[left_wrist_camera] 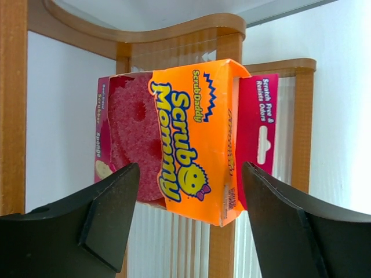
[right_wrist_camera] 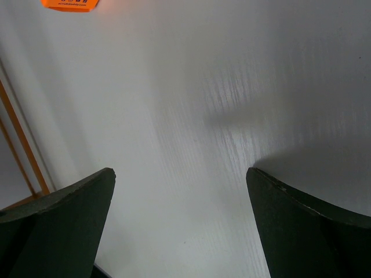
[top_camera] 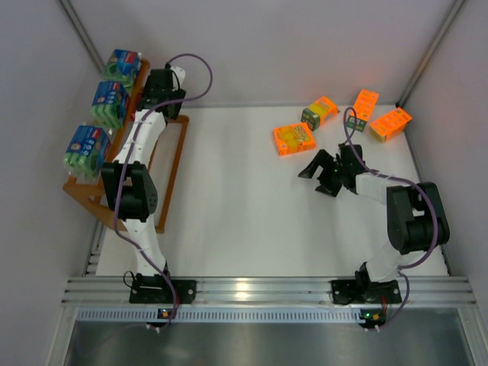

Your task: Place and organize the cleaning sponges onto the shelf

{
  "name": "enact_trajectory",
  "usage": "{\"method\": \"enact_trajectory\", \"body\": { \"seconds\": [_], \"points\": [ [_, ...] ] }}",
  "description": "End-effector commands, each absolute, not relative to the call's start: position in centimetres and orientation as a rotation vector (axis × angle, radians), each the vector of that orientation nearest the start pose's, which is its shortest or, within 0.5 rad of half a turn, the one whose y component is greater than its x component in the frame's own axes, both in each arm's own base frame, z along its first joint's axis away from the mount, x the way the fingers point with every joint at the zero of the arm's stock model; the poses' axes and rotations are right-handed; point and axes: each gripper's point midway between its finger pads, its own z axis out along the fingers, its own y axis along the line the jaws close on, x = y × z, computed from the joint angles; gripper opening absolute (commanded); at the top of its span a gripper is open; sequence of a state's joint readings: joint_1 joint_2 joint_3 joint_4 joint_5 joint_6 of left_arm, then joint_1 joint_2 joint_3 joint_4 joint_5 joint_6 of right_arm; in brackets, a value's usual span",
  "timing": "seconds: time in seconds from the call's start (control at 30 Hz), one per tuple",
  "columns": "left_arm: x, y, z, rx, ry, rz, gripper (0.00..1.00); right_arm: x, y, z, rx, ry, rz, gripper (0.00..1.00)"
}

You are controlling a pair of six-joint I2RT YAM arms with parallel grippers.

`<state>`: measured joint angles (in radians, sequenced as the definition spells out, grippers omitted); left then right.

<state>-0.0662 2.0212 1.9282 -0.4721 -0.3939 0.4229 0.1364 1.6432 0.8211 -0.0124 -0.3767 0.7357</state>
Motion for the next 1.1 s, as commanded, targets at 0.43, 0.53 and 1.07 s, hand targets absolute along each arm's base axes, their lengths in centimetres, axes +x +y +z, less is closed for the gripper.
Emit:
{"method": "enact_trajectory", "body": {
  "seconds": [0.43,0.53,1.07],
  "points": [
    [51.2,-6.1,33.0,0.181,1.916,0.083,0.91,37.5,15.0,10.5,0.356,2.342,0.854,0.99],
    [48.9,-11.8,33.5,0.18,1.908,-0.049,0.93,39.4,13.9,14.5,0.281,2.24,0.778,0.99],
    [42.2,-25.5,21.4,0.016,2.172,-0.385,0.89,56.0,10.4,17.1,0.031,2.071,0.302,1.0]
  ]
}}
